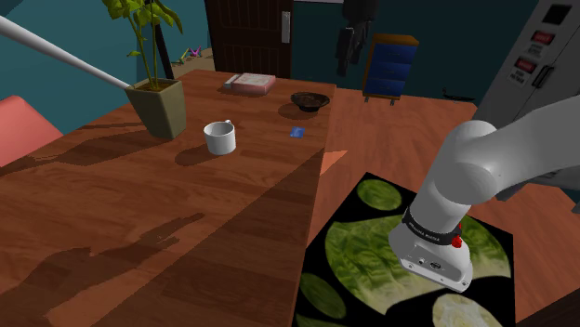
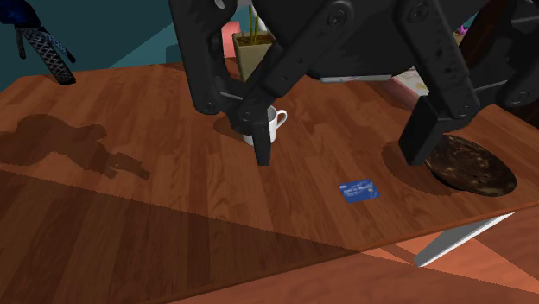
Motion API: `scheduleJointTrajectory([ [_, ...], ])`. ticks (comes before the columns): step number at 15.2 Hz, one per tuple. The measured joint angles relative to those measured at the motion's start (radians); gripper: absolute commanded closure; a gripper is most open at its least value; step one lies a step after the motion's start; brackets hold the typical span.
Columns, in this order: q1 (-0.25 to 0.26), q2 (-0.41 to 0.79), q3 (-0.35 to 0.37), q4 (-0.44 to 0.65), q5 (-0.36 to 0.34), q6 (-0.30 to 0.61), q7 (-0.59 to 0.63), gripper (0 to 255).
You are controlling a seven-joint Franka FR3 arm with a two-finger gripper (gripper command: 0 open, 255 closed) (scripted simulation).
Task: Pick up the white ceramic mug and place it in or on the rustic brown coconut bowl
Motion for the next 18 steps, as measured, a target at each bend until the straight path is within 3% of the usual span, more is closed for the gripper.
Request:
scheduleJointTrajectory([
  [3, 0.004, 0.032, 0.009, 0.000, 0.006, 0.029, 0.010, 0],
  [9, 0.019, 0.219, 0.045, 0.029, 0.025, 0.173, 0.046, 0],
  [18, 0.041, 0.541, 0.106, 0.182, 0.027, 0.323, 0.111, 0],
])
